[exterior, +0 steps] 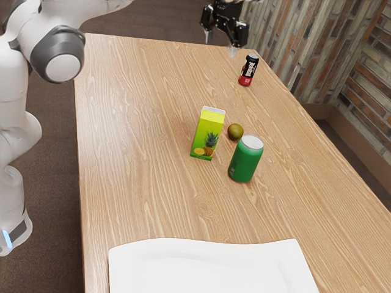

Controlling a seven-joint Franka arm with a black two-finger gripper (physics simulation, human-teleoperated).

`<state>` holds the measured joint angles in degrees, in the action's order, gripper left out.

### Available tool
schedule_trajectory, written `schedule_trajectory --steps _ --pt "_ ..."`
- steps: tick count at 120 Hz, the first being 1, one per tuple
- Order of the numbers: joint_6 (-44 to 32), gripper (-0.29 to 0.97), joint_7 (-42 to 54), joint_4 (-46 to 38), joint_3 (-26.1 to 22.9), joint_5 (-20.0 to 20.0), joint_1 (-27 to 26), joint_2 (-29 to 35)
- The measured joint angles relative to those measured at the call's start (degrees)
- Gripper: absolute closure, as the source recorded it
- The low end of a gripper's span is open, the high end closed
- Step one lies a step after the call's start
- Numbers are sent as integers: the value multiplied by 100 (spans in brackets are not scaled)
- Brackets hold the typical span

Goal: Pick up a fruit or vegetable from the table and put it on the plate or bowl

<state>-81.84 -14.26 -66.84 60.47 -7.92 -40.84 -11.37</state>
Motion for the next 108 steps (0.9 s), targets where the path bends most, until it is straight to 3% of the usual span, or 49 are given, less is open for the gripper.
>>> schedule_trajectory --steps 52,68,88,108 --pt "39 0 -159 -245 -127 -117 205 -162" --pt "-100 0 -252 -297 -177 -507 234 -427" --pt "-350 0 -297 -322 -189 -1252 1116 -895" --pt "-446 0 -453 -331 -268 -1524 1196 -1044"
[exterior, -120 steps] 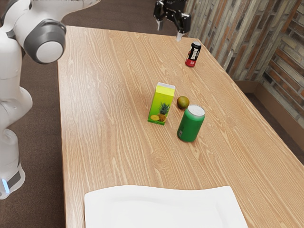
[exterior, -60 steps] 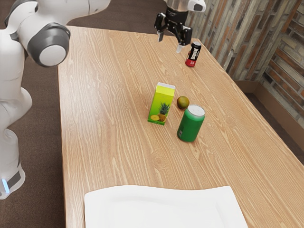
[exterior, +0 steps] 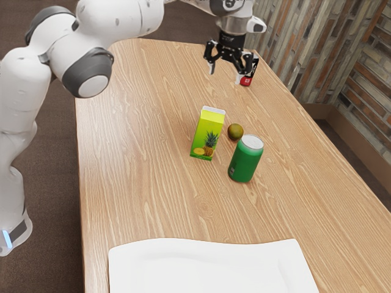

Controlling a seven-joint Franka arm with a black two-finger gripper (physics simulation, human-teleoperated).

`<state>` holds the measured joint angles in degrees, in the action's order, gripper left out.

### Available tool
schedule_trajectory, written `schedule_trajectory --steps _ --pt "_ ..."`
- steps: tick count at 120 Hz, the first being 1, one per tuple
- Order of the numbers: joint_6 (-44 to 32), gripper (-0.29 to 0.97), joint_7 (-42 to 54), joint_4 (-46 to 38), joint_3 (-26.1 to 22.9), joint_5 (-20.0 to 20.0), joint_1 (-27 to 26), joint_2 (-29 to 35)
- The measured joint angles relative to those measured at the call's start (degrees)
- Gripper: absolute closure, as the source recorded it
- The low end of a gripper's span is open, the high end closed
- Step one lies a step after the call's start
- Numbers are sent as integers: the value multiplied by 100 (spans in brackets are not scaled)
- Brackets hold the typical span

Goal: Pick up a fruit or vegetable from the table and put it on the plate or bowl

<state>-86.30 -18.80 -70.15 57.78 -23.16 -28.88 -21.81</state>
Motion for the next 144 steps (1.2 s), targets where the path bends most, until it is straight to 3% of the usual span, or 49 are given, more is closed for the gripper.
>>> schedule_trajectory --steps 56,79,105,144 --pt "259 0 -2069 -58 -31 -62 8 -245" --pt "468 0 -2777 -170 -191 -365 406 -326" --pt "566 0 -3325 -197 -284 -723 784 -636" --pt "591 0 -3713 -206 -440 -731 807 -718"
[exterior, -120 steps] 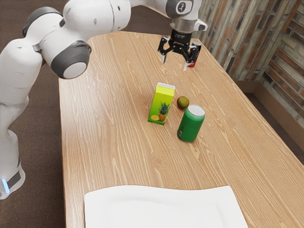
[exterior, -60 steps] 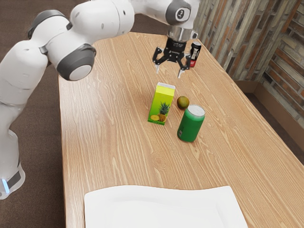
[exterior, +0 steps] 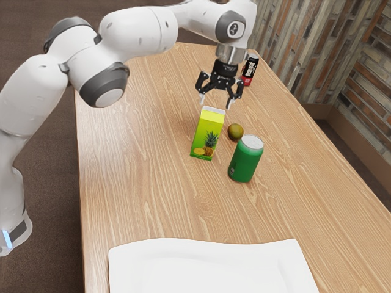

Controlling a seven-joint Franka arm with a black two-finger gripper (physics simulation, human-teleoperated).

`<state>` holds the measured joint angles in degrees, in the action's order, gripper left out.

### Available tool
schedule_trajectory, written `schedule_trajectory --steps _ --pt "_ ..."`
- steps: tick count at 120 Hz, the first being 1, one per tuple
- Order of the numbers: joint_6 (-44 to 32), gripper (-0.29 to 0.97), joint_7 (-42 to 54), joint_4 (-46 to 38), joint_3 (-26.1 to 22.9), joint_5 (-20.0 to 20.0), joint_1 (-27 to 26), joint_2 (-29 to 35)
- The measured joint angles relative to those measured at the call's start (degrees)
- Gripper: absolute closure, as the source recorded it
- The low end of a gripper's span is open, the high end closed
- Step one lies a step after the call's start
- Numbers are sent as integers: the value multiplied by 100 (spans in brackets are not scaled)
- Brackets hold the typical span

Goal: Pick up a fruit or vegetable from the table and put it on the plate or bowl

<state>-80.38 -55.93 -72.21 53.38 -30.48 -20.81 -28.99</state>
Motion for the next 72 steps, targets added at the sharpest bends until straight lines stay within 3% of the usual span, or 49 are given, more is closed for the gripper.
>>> schedule_trajectory --steps 18,72 --pt "-124 0 -111 3 -306 -14 14 -199" --pt "-524 0 -265 3 -400 -39 306 -479"
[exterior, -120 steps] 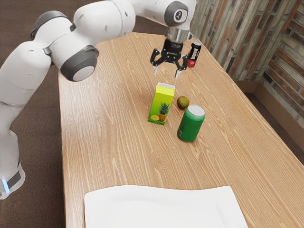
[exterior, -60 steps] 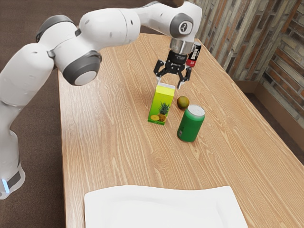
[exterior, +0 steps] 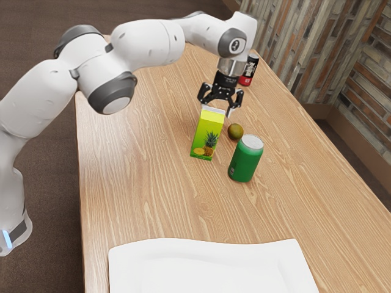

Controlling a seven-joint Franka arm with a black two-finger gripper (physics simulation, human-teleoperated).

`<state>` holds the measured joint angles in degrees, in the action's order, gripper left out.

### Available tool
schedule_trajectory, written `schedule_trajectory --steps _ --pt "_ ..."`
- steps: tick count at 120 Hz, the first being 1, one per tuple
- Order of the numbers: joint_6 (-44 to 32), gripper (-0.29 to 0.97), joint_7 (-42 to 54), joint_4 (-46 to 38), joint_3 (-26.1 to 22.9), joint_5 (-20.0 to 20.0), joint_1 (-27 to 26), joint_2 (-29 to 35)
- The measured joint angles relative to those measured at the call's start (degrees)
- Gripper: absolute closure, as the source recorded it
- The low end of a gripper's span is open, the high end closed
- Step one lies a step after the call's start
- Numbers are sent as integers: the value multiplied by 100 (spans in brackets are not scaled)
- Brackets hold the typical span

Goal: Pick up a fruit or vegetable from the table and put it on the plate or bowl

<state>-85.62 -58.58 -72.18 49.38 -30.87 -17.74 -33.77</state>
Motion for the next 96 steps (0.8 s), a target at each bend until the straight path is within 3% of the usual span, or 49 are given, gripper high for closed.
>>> schedule_trajectory --steps 50,64,96 --pt "-190 0 -5 9 -310 -4 322 -41" --pt "-443 0 -6 36 -558 -19 330 -84" --pt "-1060 0 -4 53 -589 -33 345 -212"
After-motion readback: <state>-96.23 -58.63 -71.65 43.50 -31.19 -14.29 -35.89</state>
